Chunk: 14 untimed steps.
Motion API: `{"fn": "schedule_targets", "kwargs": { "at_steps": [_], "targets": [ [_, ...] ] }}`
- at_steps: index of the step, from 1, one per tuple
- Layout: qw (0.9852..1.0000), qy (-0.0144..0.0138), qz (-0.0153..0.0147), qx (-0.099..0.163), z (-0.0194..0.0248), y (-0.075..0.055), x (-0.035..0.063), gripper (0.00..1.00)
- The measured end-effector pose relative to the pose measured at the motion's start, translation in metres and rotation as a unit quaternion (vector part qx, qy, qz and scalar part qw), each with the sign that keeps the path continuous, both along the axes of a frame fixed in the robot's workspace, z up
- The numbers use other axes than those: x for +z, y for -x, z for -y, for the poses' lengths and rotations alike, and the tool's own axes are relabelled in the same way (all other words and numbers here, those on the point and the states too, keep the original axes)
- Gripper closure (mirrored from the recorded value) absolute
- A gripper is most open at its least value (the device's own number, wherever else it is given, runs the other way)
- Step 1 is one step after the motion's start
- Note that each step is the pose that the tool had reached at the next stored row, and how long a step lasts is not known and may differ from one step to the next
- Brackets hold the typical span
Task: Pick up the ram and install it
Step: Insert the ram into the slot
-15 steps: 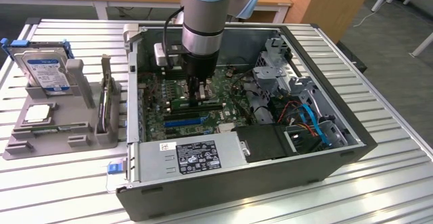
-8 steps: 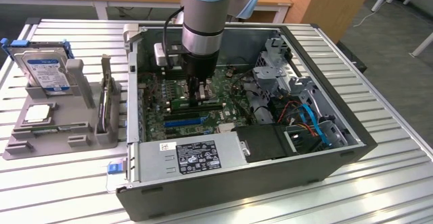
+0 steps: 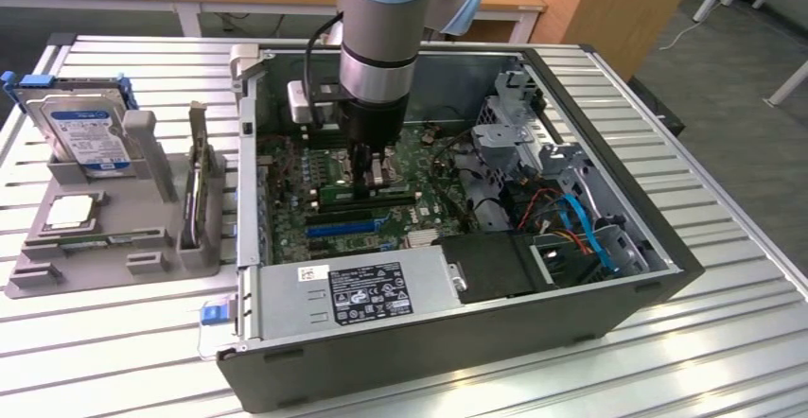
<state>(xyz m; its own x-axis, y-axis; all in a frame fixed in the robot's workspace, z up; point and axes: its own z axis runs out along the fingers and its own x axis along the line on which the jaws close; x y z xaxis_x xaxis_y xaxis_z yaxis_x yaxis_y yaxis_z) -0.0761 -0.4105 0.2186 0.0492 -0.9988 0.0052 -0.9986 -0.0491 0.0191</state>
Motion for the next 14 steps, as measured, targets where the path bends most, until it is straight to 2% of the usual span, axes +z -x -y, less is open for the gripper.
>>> {"fn": "schedule_targets", "kwargs": {
  "at_steps": [2,14],
  "targets": [
    [1.0,0.0002,-0.0001,0.0,0.0011,0.0,0.0001,0.86],
    [1.0,0.0001,-0.0001,0.0,0.0013,0.0,-0.0006,0.86]
  ]
}}
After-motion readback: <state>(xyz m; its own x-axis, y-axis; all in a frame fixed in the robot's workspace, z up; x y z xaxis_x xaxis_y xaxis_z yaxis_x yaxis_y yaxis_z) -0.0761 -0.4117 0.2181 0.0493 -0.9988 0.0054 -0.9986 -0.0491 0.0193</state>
